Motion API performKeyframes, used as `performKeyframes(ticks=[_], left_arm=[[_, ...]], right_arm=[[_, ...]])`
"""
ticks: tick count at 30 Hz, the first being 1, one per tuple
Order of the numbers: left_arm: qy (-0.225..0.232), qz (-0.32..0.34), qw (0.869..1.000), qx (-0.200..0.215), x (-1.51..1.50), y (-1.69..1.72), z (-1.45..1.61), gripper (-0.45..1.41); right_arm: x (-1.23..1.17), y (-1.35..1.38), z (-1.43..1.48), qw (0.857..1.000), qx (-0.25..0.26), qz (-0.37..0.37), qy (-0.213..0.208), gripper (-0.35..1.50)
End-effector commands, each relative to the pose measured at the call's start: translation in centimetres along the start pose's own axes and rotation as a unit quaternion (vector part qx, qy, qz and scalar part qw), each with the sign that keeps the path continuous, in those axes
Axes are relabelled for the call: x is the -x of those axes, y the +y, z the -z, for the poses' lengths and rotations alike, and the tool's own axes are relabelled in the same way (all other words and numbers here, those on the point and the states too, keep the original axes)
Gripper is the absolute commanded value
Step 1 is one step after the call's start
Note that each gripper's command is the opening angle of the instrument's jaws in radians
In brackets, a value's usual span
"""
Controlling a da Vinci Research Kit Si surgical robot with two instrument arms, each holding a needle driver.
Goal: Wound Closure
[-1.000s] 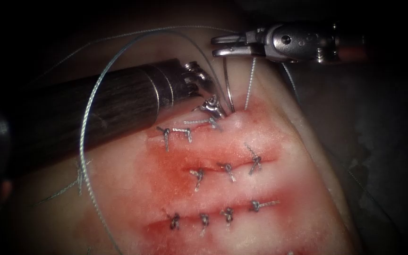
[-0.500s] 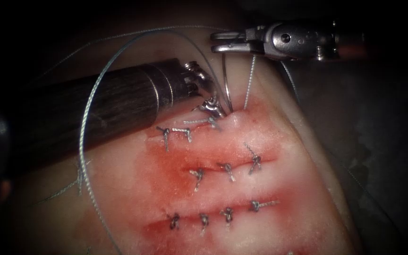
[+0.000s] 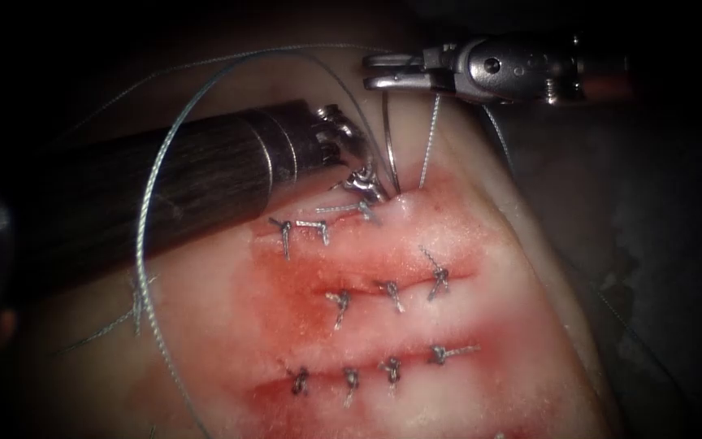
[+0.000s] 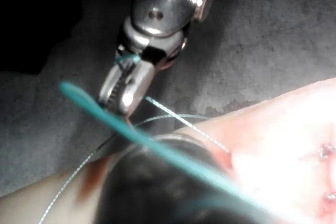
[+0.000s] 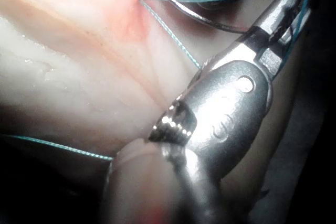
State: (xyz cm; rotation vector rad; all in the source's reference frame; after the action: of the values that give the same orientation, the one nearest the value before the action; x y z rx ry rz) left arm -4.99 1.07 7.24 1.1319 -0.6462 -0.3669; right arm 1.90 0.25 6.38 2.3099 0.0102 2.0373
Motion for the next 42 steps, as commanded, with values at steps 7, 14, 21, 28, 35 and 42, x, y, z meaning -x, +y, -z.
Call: performKeyframes(ticks=[7, 14, 21, 28, 35, 42], left_arm=[[-0.002, -0.002, 1.000, 0.002, 0.12, 0.05, 0.06, -0.45], [-0.002, -0.002, 1.000, 0.003, 0.12, 0.04, 0.07, -0.45], [-0.002, -0.002, 1.000, 0.003, 0.12, 0.04, 0.07, -0.45], [-0.002, -0.002, 1.000, 0.003, 0.12, 0.04, 0.06, -0.45], [-0.002, -0.002, 1.000, 0.003, 0.12, 0.04, 0.06, -0.45], [-0.002, -0.002, 1.000, 0.003, 0.12, 0.03, 0.06, -0.45]], right_arm=[[-0.04, -0.07, -0.08, 1.000, 0.000, -0.008, -0.002, -0.35], [-0.03, -0.06, -0.08, 1.000, 0.000, -0.018, -0.002, -0.35], [-0.03, -0.06, -0.08, 1.000, -0.003, -0.026, -0.003, -0.35], [-0.02, -0.07, -0.08, 1.000, -0.008, -0.016, -0.002, -0.35], [-0.01, -0.08, -0.08, 1.000, -0.012, -0.017, -0.002, -0.35], [0.00, -0.09, -0.08, 1.000, -0.012, -0.017, -0.002, -0.35]])
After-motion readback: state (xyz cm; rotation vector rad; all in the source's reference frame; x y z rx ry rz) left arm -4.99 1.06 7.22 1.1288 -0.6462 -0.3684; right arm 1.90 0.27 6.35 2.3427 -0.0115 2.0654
